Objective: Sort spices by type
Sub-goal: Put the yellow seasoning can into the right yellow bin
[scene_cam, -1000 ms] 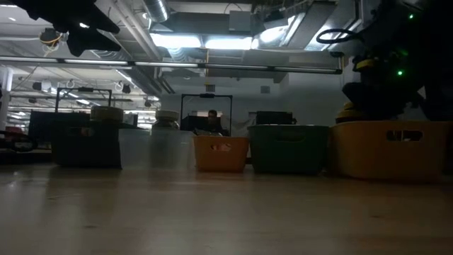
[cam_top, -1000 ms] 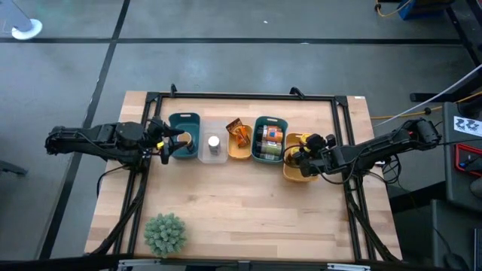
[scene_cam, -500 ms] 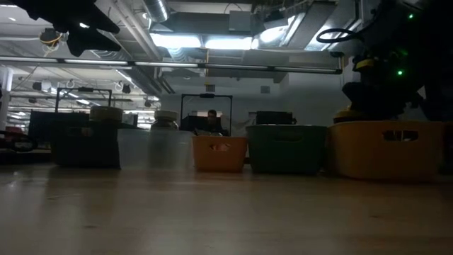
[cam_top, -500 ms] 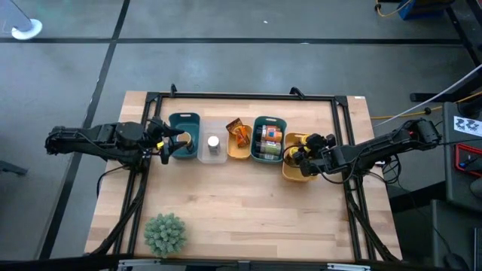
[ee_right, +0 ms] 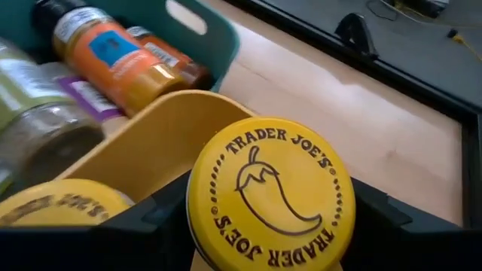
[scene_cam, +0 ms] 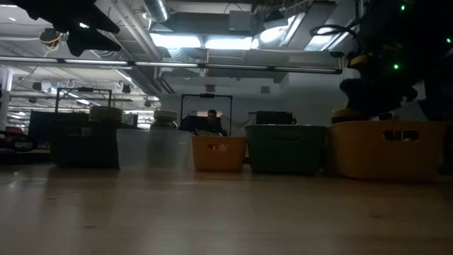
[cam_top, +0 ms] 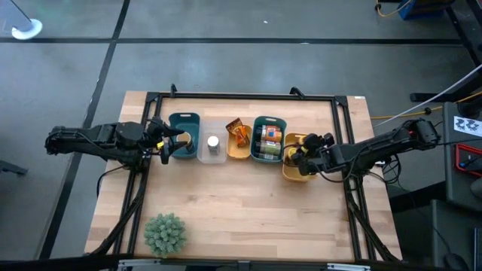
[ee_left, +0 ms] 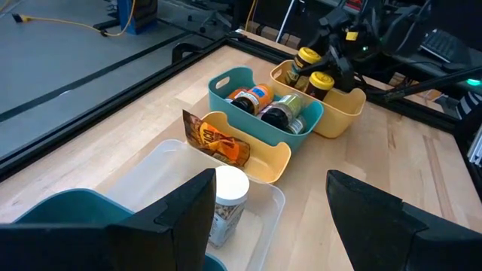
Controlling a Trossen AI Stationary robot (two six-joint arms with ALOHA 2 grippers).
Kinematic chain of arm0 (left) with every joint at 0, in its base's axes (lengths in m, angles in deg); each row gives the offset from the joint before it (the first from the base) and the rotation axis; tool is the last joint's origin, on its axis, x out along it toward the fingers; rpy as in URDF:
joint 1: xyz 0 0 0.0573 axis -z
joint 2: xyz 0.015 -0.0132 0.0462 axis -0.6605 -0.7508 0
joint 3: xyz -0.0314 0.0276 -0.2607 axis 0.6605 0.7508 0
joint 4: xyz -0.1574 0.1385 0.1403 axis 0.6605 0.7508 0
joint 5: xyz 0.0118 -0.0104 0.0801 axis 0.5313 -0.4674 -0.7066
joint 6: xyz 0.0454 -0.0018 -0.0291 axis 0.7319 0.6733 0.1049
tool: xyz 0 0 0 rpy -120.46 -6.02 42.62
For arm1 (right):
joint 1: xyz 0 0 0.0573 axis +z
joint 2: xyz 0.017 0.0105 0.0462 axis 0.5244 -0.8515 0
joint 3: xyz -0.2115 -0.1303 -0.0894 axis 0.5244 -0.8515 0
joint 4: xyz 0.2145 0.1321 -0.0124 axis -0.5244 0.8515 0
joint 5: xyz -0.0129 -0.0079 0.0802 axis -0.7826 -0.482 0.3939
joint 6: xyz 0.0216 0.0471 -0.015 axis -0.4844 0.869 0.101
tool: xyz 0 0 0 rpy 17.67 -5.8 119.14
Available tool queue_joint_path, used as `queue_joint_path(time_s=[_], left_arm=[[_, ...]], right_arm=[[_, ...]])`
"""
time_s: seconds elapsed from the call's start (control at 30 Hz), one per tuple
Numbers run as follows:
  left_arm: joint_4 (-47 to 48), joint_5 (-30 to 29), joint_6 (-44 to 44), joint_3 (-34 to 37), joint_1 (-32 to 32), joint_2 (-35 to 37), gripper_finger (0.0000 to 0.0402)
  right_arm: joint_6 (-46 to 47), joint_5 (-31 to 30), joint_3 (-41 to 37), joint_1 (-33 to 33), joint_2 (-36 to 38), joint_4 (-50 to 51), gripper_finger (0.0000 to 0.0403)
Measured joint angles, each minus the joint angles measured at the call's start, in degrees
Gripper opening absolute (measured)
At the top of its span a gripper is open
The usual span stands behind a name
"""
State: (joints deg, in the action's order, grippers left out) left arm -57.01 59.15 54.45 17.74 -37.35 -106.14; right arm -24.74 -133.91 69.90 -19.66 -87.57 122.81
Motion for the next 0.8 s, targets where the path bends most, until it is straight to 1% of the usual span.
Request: queue_joint_path(time_s=[0.17, 0.27, 0.37, 0.8], left_arm=[[0.0, 0.0, 0.0, 0.0, 0.0, 0.0, 0.0235], [0.0, 0.0, 0.2, 0.0, 0.0, 0.0, 0.0235], [0.0, 0.0, 0.2, 0.0, 0.0, 0.0, 0.0235], [0.0, 0.0, 0.2, 0.0, 0.0, 0.0, 0.0235]], right_arm=[[-3.2, 3.4, 1.4, 0.0, 0.0, 0.1, 0.0243], [-3.3, 6.2, 1.4, 0.0, 0.0, 0.2, 0.0243], [-3.3, 7.5, 1.4, 0.0, 0.0, 0.2, 0.0243], [-3.0, 7.8, 1.5, 0.0, 0.1, 0.1, 0.0243]])
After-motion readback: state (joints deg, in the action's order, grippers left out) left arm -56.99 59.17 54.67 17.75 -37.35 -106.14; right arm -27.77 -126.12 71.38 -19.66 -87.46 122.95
